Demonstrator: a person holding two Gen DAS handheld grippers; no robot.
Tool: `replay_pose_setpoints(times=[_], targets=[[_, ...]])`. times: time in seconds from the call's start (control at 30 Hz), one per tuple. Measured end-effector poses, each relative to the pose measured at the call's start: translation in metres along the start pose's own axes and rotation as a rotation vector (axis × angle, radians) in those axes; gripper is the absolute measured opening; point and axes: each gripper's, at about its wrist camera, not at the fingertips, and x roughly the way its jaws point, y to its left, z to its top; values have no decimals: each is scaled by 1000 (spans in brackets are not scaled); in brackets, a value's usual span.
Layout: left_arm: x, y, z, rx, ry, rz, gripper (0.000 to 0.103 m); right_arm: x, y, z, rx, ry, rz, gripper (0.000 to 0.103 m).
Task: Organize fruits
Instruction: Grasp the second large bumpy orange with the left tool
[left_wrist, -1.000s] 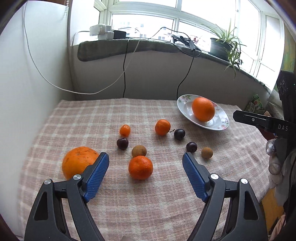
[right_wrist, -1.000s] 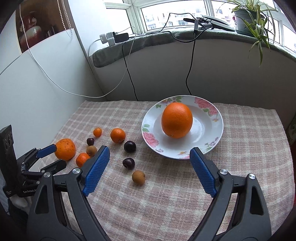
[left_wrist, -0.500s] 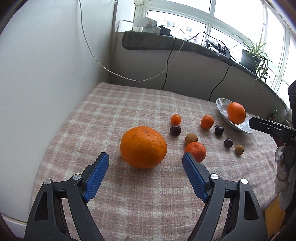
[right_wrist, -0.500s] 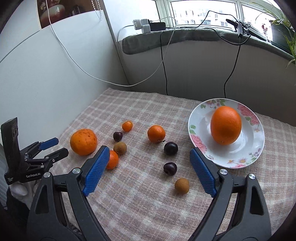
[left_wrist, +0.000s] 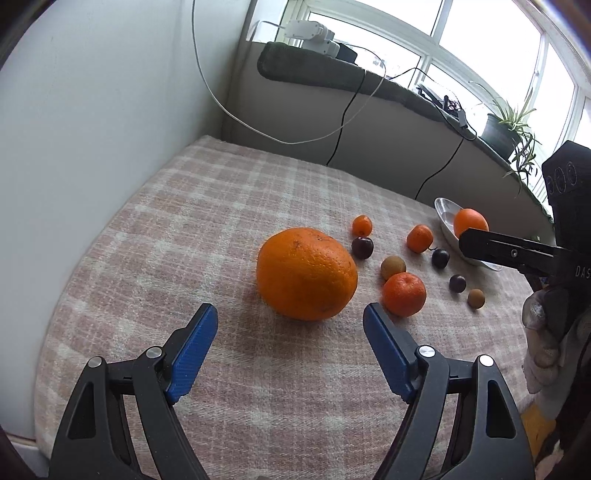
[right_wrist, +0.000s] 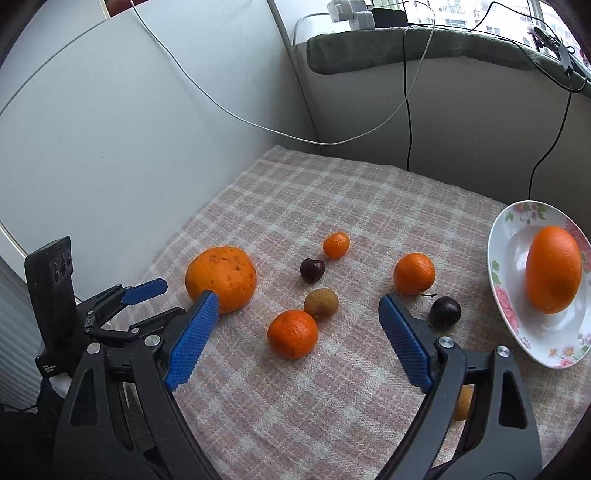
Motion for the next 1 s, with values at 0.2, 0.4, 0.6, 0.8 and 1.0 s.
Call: replay_pose_setpoints(times=[0.2, 0.4, 0.6, 0.8, 1.0], targets=[[6, -3, 1, 12, 12, -39, 80, 30, 16, 14, 18, 66, 117, 90], [12, -1, 4, -5, 17, -66, 80, 59, 29, 20, 9, 128, 199, 83], [19, 3, 6, -35, 40, -82, 74, 86, 30, 25, 46, 192, 258, 71], [26, 6, 8, -56, 54, -104, 72, 103, 27, 26, 93, 238, 296, 69], [34, 7, 10, -60, 76, -112, 63, 111, 27, 26, 99, 261, 310, 64]])
